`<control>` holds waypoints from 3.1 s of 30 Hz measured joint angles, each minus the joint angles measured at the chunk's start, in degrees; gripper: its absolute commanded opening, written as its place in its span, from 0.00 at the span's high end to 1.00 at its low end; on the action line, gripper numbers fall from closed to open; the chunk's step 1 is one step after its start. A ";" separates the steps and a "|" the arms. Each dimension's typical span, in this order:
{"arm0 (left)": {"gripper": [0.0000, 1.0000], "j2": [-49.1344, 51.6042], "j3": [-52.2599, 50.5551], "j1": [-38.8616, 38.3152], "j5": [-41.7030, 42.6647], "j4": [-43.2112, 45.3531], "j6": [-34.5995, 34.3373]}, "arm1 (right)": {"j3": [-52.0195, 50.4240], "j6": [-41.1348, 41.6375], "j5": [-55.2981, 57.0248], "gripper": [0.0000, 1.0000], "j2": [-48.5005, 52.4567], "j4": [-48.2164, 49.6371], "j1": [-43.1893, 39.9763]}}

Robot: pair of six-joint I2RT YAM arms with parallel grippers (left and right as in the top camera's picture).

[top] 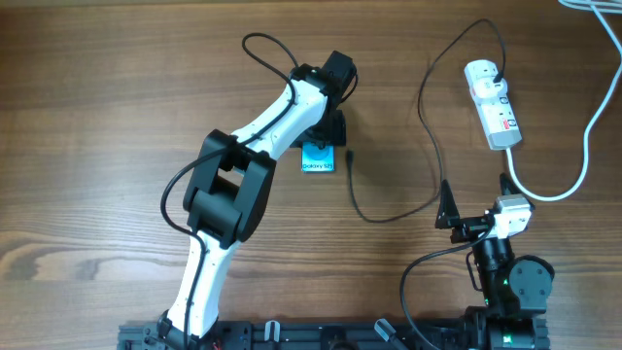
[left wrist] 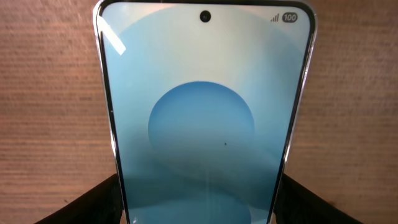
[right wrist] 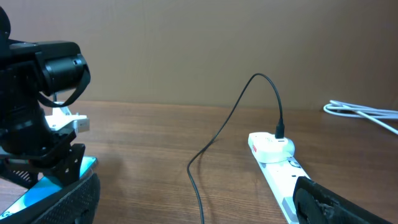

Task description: Plug charger to phone and switch on socket

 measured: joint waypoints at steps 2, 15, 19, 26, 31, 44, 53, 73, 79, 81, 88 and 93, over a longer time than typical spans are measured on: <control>0.30 -0.39 -0.39 0.00 0.70 -0.79 0.00 | 0.00 0.00 0.00 0.00 0.00 -0.02 0.00; 0.29 -10.25 -1.46 0.00 3.08 -5.38 -0.02 | 0.00 0.00 0.00 0.00 0.00 -0.02 0.00; 0.29 -10.36 -1.46 0.17 4.26 -5.97 -0.02 | 0.00 0.00 0.00 0.00 0.00 -0.02 0.00; 0.29 -10.36 -1.46 2.95 9.51 -7.96 -0.02 | 0.00 0.00 0.00 0.00 0.00 -0.02 0.00; 0.28 -10.36 -1.46 5.70 11.96 -8.44 -0.02 | 0.00 0.00 0.00 0.00 0.00 0.00 0.00; 0.28 -10.51 -6.29 2.08 10.69 -4.46 -0.02 | 0.00 0.00 0.00 0.00 0.00 -0.02 0.00; 0.29 -10.58 -15.65 -0.74 9.25 4.61 -0.02 | 0.00 0.00 0.00 0.00 0.00 -0.02 0.00; 0.09 -11.43 -18.99 -0.92 2.51 9.81 -1.36 | 0.00 0.00 0.00 0.00 0.00 -0.02 0.00; 0.08 -11.43 -19.32 -3.98 -0.50 9.57 -1.40 | 0.00 0.00 0.00 0.00 0.00 -0.02 0.00; 0.09 -11.43 -19.54 -5.25 -1.81 9.51 -1.55 | 0.00 0.00 0.00 0.00 0.00 -0.02 0.00; 0.09 -11.43 -19.58 -6.16 -2.40 9.46 -2.40 | 0.00 0.00 0.00 0.00 0.00 -0.02 0.00; 0.09 -11.43 -19.58 -5.90 -2.43 9.46 -3.48 | 0.00 0.00 0.00 0.00 0.00 -0.02 0.00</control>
